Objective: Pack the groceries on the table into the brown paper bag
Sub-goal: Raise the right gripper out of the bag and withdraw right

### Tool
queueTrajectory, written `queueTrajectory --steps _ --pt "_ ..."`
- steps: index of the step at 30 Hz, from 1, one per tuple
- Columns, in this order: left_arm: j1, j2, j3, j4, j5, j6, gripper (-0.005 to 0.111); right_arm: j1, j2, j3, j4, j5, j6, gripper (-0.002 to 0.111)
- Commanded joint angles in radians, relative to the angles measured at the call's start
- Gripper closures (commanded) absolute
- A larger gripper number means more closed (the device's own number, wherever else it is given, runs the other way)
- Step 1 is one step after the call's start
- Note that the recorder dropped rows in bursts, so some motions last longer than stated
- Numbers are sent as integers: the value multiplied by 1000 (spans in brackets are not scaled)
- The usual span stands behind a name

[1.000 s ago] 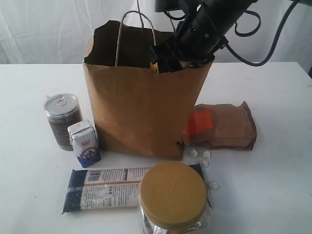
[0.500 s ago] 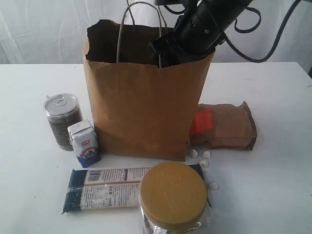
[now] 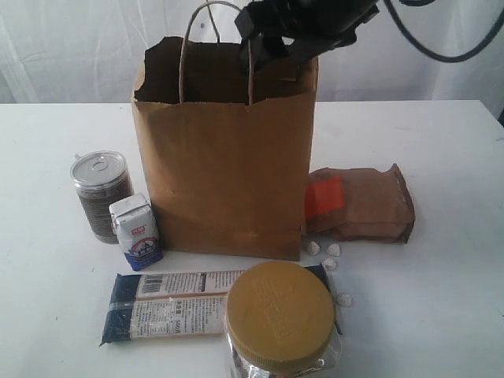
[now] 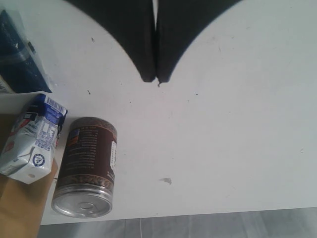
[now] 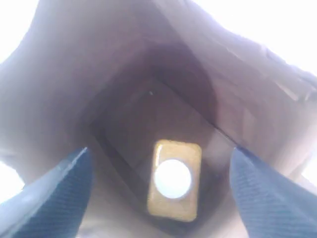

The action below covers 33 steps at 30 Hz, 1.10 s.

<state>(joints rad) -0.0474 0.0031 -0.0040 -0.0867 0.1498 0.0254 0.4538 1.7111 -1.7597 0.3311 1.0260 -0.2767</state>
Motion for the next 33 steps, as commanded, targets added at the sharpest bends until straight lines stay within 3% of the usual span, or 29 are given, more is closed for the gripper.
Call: queueTrajectory --steps 1,6,14,21,33 --pt "-4 -3 4 -9 0 0 107 3 -67 -8 17 -5 -10 38" --pt "-4 -3 4 -9 0 0 107 3 -126 -8 13 -3 -8 47" --pt "-4 -3 4 -9 0 0 107 3 -215 -8 -5 -8 62 108" --pt "-4 -3 4 -9 0 0 107 3 -307 4 -191 -12 169 108" --pt "-4 -3 4 -9 0 0 107 3 -506 179 -274 -16 188 108"
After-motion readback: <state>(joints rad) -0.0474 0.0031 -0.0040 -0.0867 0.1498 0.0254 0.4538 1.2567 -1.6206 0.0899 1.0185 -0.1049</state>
